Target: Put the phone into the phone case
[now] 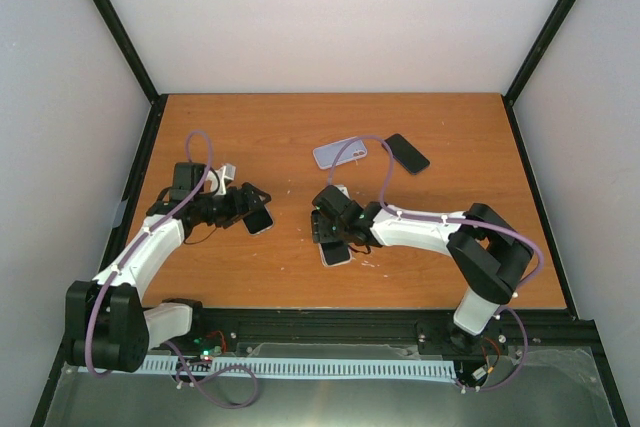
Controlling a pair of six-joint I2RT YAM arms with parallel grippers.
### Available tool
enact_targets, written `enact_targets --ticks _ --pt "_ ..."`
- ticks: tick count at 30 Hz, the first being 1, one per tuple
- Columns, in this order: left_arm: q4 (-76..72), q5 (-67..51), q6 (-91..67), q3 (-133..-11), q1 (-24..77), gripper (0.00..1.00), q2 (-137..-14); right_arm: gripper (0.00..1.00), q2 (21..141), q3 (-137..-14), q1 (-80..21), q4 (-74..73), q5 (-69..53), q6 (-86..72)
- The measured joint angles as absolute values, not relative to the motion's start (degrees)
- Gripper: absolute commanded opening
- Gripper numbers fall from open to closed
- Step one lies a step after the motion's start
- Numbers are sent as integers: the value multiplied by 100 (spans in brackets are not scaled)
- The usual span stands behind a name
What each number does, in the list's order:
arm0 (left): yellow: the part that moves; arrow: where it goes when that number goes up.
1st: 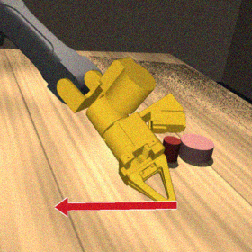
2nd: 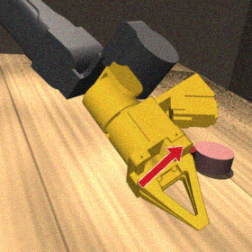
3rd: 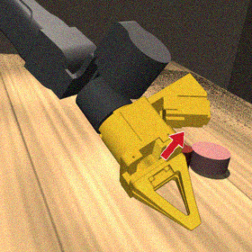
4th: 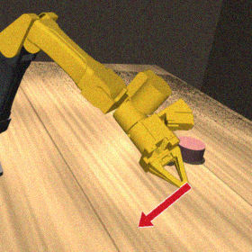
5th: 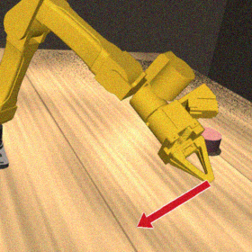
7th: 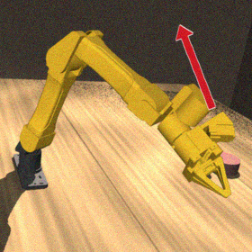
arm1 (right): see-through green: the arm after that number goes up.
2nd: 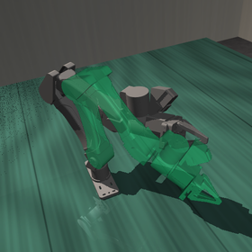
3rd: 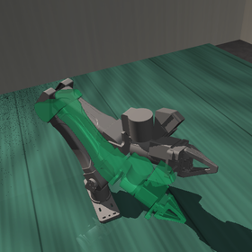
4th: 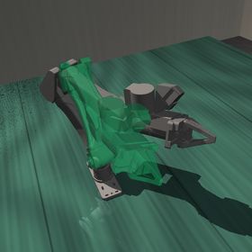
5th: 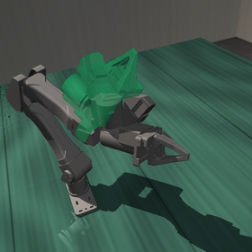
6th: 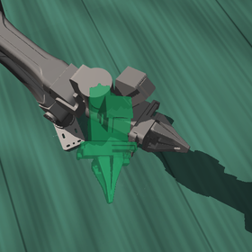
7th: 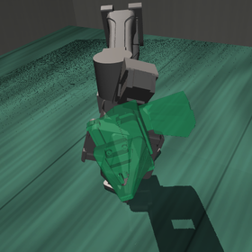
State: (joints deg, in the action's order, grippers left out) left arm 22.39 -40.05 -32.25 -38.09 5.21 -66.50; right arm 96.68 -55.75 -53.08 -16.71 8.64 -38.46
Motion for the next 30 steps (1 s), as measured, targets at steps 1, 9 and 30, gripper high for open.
enact_targets --ticks 1,9,30 --pt "2231 -4007 -3236 -3798 521 94 -6650 56 9668 -5575 -5315 -1662 902 -3848" --pt "2141 -4025 -3315 -3780 528 94 -6650 57 9793 -5559 -5367 -1551 1271 -4136" --pt "1927 -4018 -3573 -3684 862 89 -6709 90 9384 -5356 -5553 -1625 1271 -3986"
